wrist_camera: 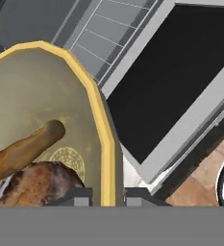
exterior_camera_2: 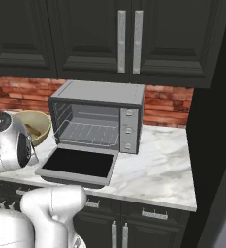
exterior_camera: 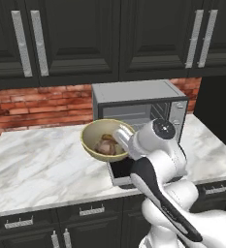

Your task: Pick up the heated bread from the toaster oven and place it in the bowl. Then move the bread bowl to the dining counter.

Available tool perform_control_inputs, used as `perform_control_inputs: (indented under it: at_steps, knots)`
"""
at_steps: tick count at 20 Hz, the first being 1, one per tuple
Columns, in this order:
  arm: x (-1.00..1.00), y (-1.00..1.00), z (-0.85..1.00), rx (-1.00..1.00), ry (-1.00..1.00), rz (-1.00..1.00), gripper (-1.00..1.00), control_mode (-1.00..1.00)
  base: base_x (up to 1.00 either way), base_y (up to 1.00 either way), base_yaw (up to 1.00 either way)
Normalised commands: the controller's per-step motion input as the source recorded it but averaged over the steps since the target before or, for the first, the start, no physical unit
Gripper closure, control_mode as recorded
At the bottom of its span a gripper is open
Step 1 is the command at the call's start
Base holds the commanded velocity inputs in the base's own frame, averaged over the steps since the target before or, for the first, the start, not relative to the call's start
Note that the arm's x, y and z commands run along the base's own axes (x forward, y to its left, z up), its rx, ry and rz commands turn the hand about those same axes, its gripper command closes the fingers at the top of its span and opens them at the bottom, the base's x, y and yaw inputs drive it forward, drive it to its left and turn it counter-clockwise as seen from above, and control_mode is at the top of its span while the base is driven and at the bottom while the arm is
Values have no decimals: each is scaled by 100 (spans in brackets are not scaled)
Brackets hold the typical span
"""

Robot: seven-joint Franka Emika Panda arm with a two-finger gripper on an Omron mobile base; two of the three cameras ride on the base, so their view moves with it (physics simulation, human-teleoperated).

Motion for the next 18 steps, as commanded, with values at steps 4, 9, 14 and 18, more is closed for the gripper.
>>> perform_control_inputs:
  at_steps: [4,9,14,18]
  knots:
    - [-31,-63,88,-2,31,-6,100,-100,0,0,0]
    - [-7,-24,13,6,-1,0,100,-100,0,0,0]
    - [0,0,0,0,0,0,100,100,-57,-5,20]
    - [0,0,0,0,0,0,100,100,-89,-17,84]
